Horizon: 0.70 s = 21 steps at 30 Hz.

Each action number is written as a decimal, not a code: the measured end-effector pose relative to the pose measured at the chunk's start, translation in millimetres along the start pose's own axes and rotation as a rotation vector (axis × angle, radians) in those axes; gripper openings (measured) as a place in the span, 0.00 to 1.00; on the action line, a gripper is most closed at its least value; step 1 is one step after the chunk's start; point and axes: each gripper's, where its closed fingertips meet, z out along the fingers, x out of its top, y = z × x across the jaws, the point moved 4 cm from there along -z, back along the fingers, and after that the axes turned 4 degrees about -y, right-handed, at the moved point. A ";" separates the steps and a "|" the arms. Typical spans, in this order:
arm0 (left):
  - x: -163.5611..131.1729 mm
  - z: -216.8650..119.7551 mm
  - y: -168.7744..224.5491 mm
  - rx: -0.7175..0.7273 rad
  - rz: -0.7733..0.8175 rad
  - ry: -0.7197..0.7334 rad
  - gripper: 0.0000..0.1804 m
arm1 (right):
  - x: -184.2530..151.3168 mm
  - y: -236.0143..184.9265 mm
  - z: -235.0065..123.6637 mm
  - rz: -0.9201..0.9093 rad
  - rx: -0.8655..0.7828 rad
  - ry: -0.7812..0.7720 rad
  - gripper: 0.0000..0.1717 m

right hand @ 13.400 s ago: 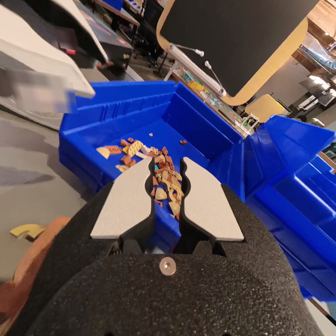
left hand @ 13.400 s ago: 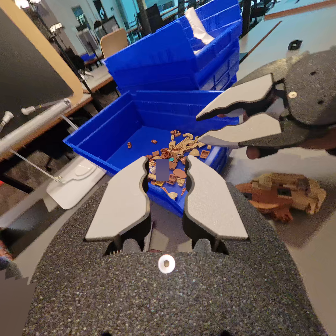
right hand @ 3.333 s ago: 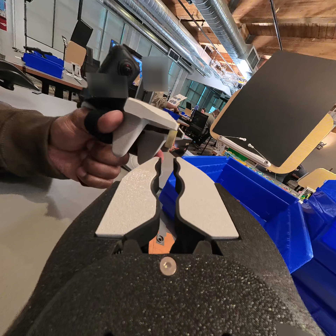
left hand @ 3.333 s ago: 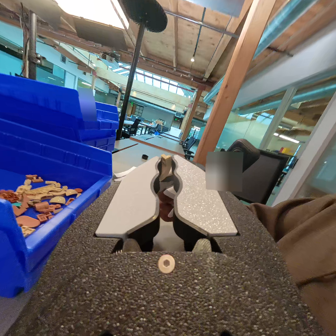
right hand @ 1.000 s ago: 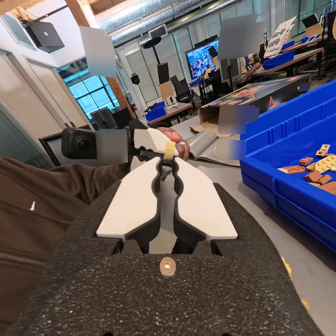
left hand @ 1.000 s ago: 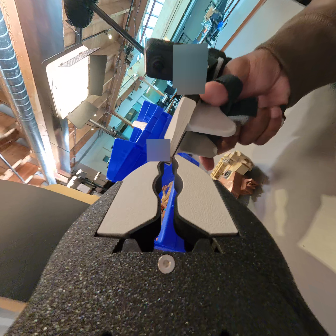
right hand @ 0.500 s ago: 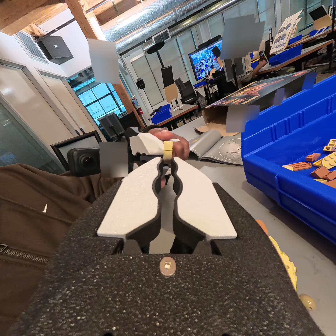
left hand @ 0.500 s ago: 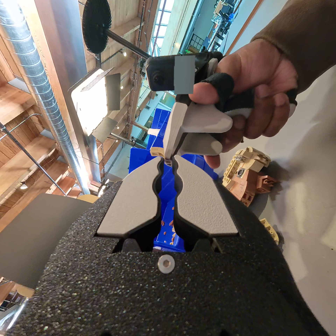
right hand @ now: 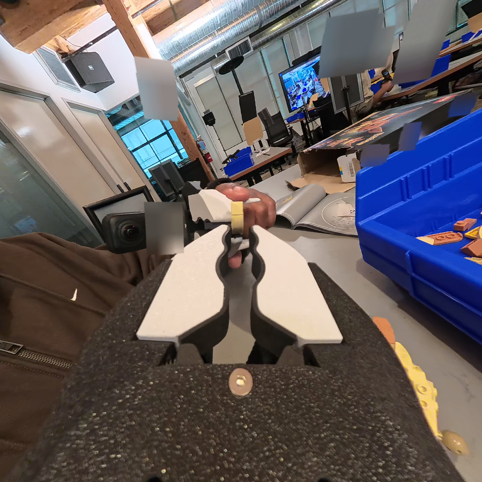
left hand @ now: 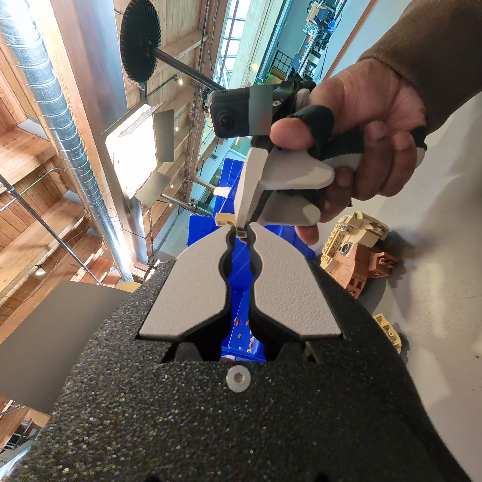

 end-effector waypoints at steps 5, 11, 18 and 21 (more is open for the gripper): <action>-0.4 -2.7 -3.8 -0.009 -0.013 -0.002 0.04 | 7.2 2.1 -8.3 -0.012 -0.025 0.028 0.10; -1.0 -3.4 2.7 -0.061 0.025 -0.007 0.04 | 14.5 4.0 -17.3 -0.008 -0.030 0.069 0.10; -0.7 -3.0 6.4 -0.085 0.032 -0.007 0.04 | 11.5 1.4 -14.7 -0.019 -0.021 0.045 0.09; -0.3 -3.1 6.5 -0.086 0.032 -0.006 0.04 | 10.4 1.2 -14.1 -0.020 -0.019 0.038 0.09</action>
